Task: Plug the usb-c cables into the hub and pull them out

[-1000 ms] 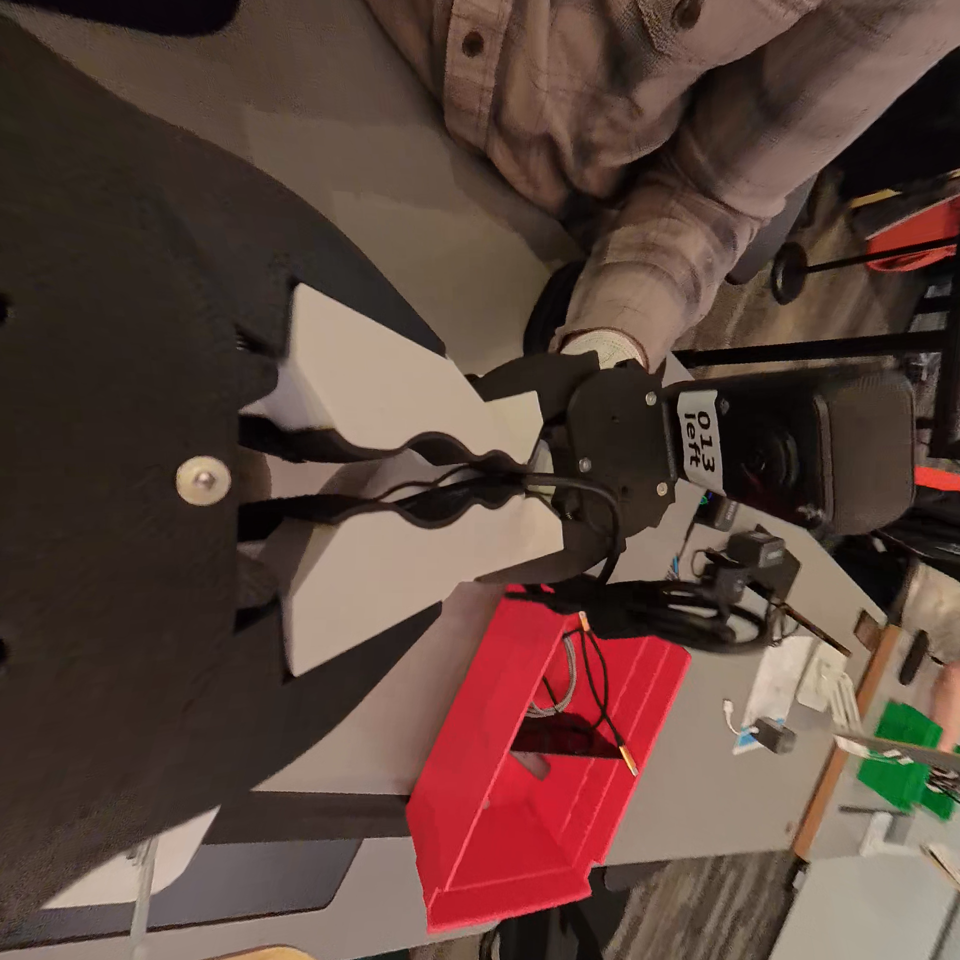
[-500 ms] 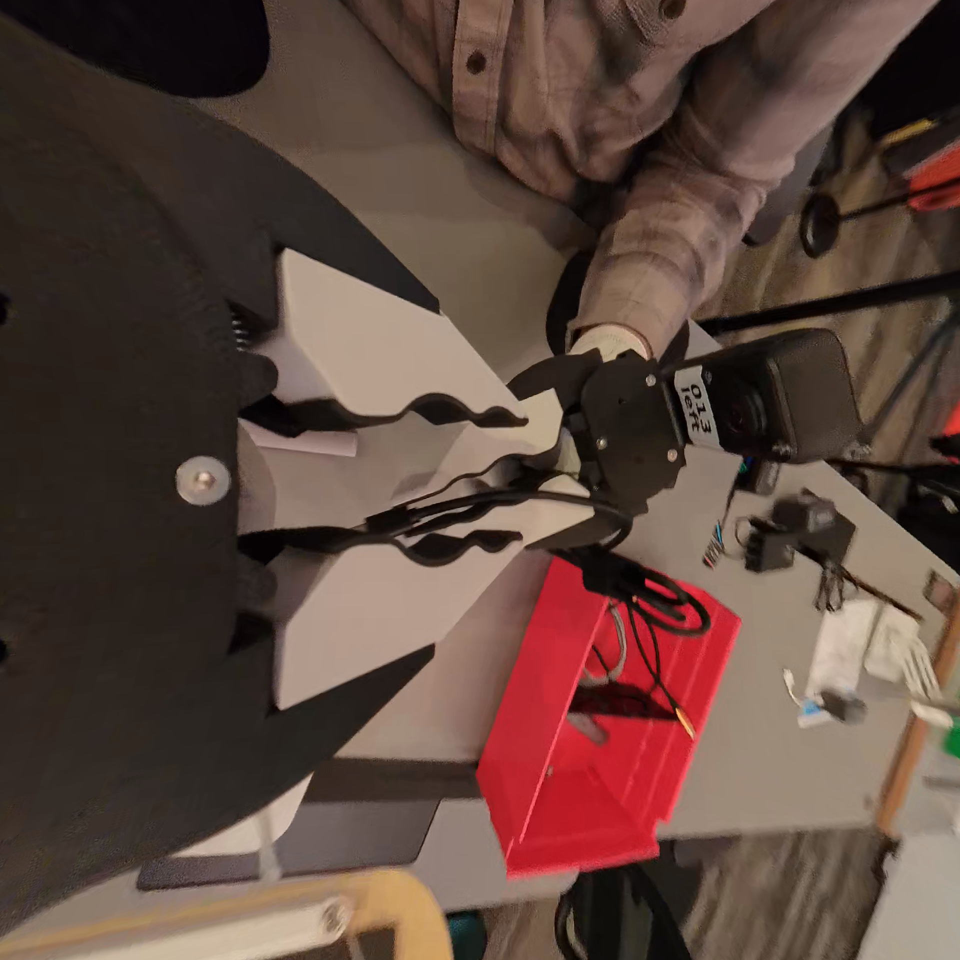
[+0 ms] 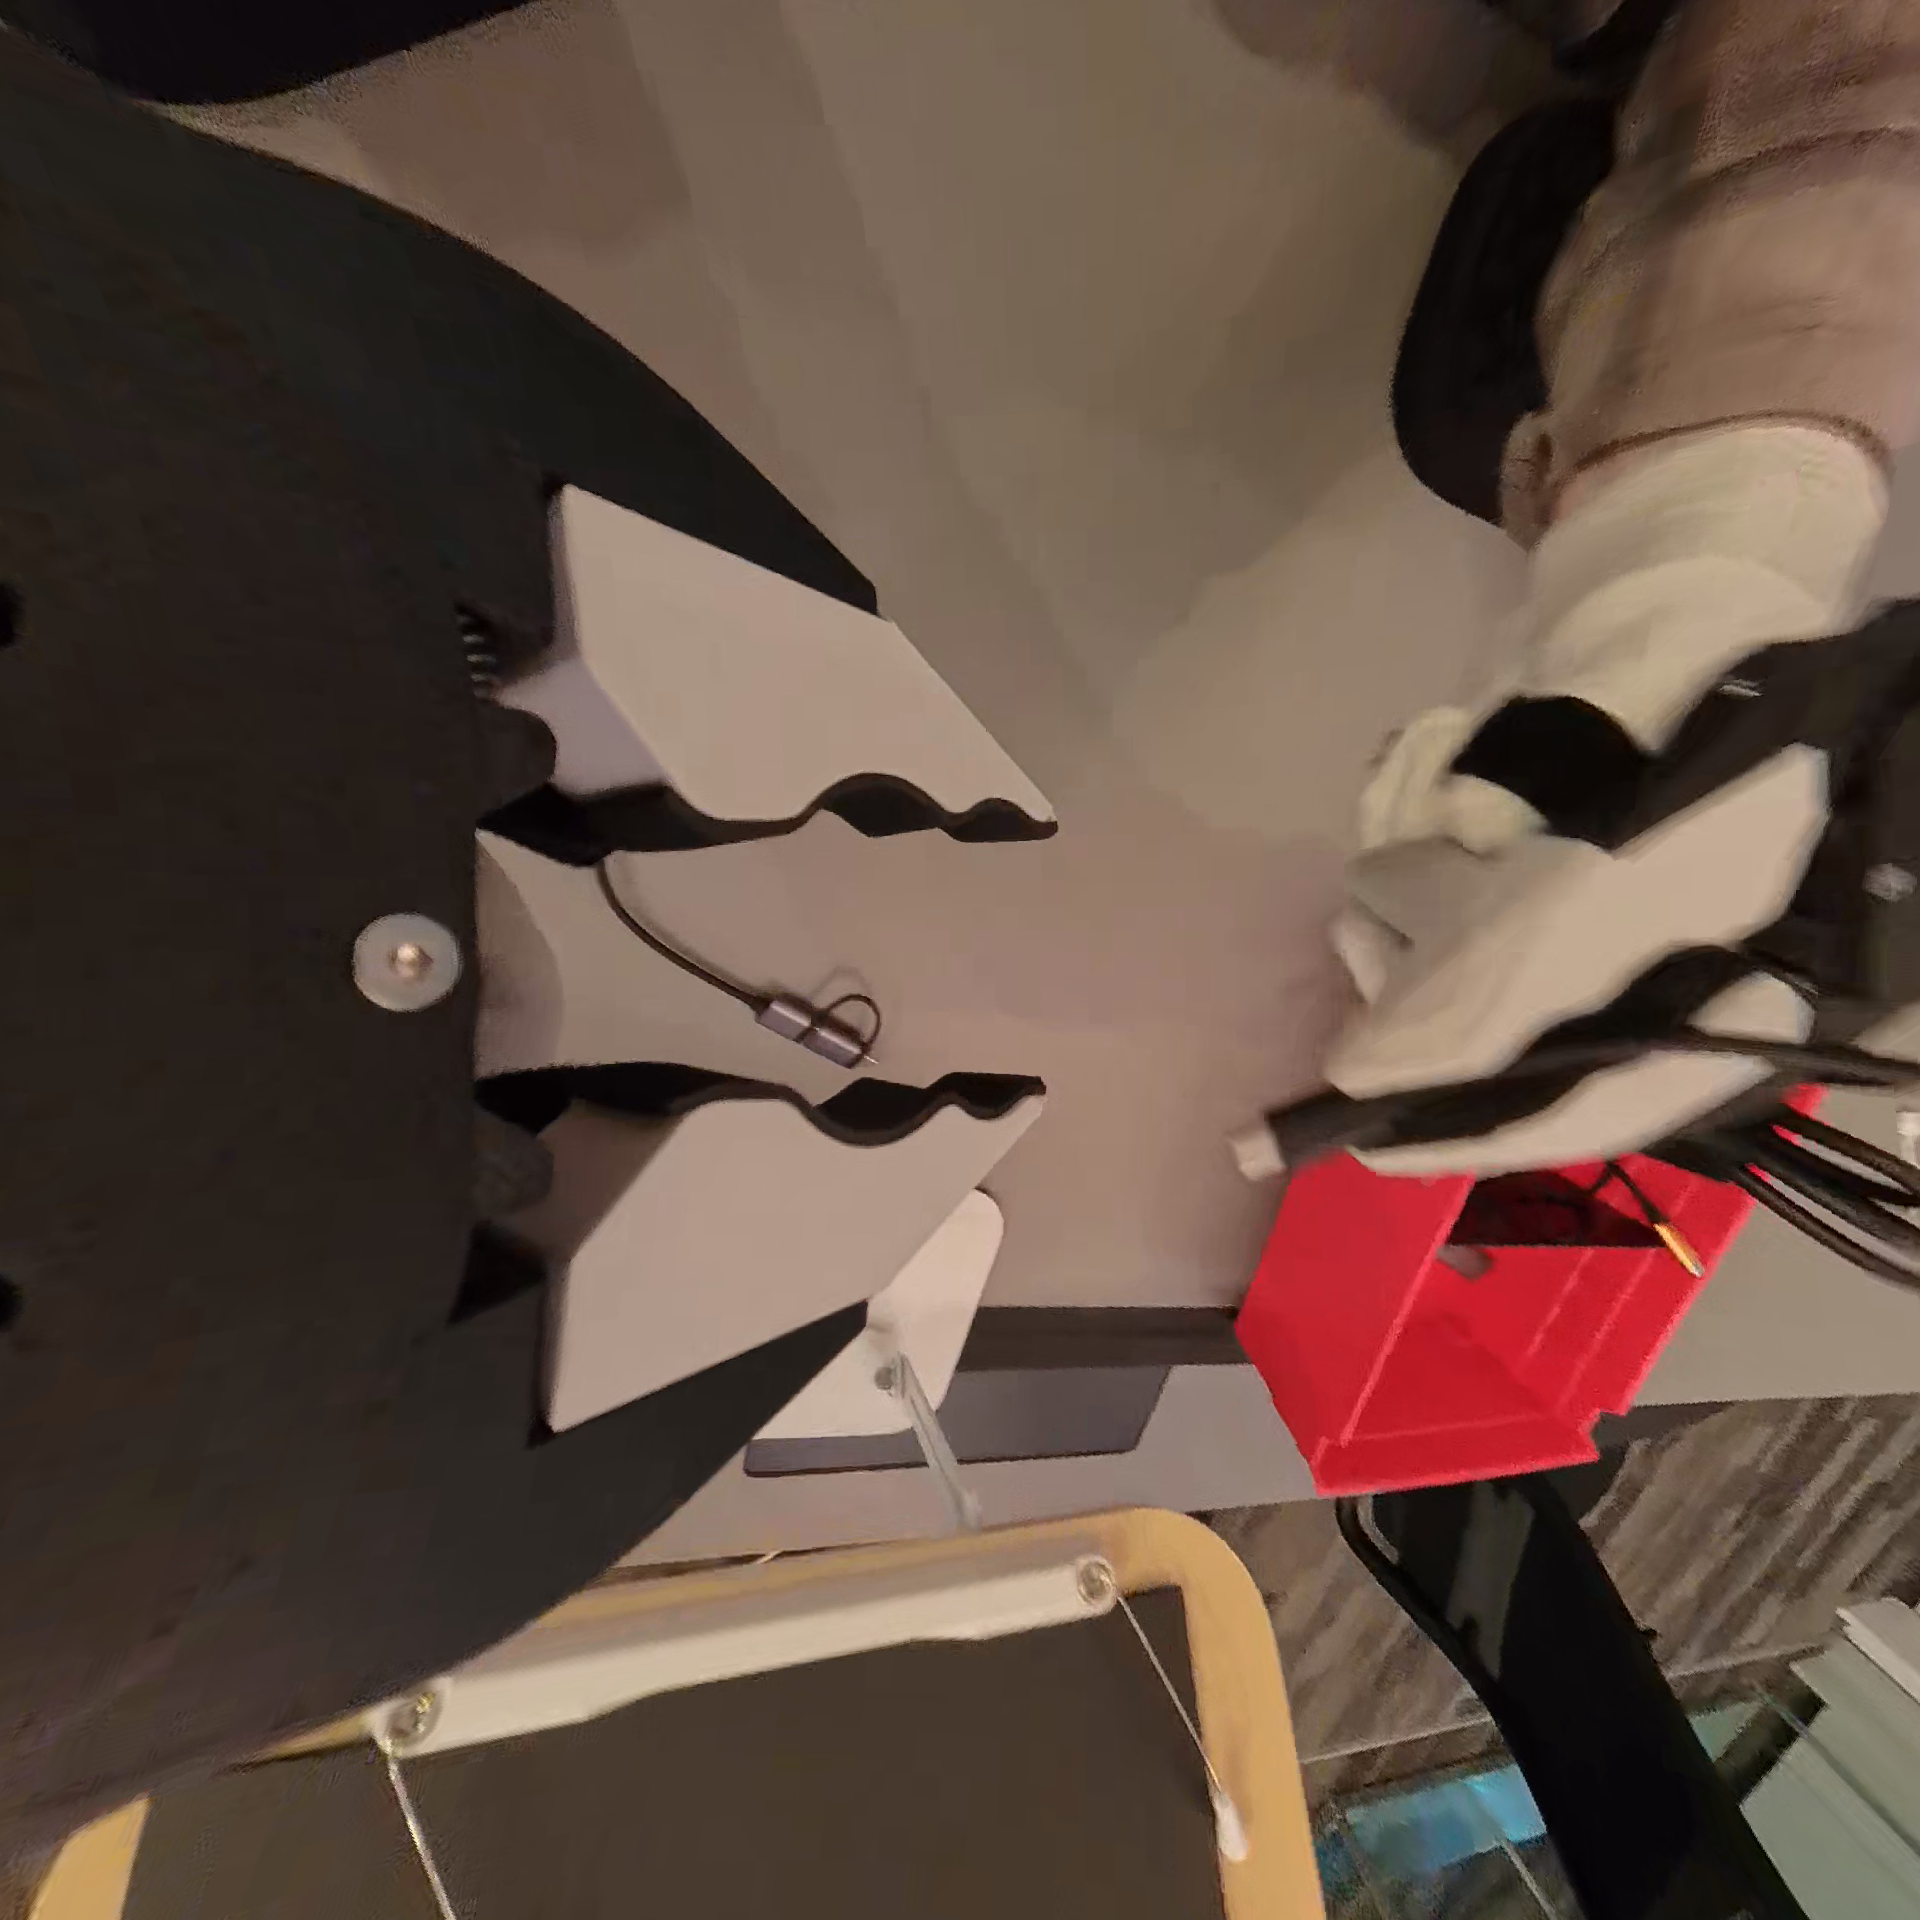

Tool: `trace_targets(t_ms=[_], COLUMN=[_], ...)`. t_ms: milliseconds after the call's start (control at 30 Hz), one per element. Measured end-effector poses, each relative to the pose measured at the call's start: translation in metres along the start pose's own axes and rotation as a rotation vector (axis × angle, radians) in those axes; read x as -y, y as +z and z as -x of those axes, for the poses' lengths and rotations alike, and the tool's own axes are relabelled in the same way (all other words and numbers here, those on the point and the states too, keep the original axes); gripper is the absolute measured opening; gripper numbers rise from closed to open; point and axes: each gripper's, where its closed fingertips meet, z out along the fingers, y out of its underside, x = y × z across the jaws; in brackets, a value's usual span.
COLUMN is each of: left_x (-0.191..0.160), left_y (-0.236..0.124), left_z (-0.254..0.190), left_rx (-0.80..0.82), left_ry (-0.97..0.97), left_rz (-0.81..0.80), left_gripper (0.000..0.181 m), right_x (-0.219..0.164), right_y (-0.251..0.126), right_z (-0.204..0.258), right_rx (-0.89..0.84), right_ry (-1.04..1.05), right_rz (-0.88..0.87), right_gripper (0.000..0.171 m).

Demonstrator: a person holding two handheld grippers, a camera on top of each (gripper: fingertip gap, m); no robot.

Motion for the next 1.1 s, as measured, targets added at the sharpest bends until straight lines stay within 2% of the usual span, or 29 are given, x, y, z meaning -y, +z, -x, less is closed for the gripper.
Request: trace_targets(t_ms=[167,300,467,500,600,667,733,867,967,1100], left_x=[0.013,0.022,0.034,0.035,0.04,0.043,0.045,0.043,0.043,0.044], left_y=[0.008,0.017,0.028,0.03,0.036,0.038,0.037,0.041,0.043,0.043], left_z=[0.007,0.007,0.006,0.003,-0.003,-0.006,-0.007,-0.009,-0.008,-0.012], left_rx=[-0.135,-0.255,-0.34,-0.368,-0.423,-0.453,-0.492,-0.49,-0.473,-0.416], left_ry=[-0.128,-0.23,-0.263,-0.262,-0.284,-0.332,-0.395,-0.433,-0.431,-0.322], left_rz=[-0.02,-0.063,-0.088,-0.086,-0.085,-0.097,-0.112,-0.124,-0.129,-0.134], left_gripper=[0.013,0.013,0.012,0.013,0.012,0.012,0.012,0.013,0.013,0.013], right_x=[-0.022,0.009,0.018,0.022,0.037,0.043,0.041,0.045,0.043,0.042], right_y=[0.008,-0.017,-0.026,-0.024,-0.027,-0.03,-0.029,-0.029,-0.027,-0.029], right_z=[0.01,-0.016,-0.052,-0.054,-0.063,-0.065,-0.069,-0.07,-0.071,-0.067], right_rx=[-0.047,-0.121,-0.322,-0.311,-0.345,-0.448,-0.569,-0.693,-0.719,-0.651], right_ry=[-0.017,0.126,-0.015,-0.012,-0.06,-0.216,-0.394,-0.617,-0.672,-0.601], right_rz=[-0.035,-0.3,-0.293,-0.3,-0.374,-0.333,-0.2,-0.035,0.039,0.015], right_gripper=[0.045,0.04,0.041,0.04,0.021,0.016,0.015,0.008,0.004,0.004])
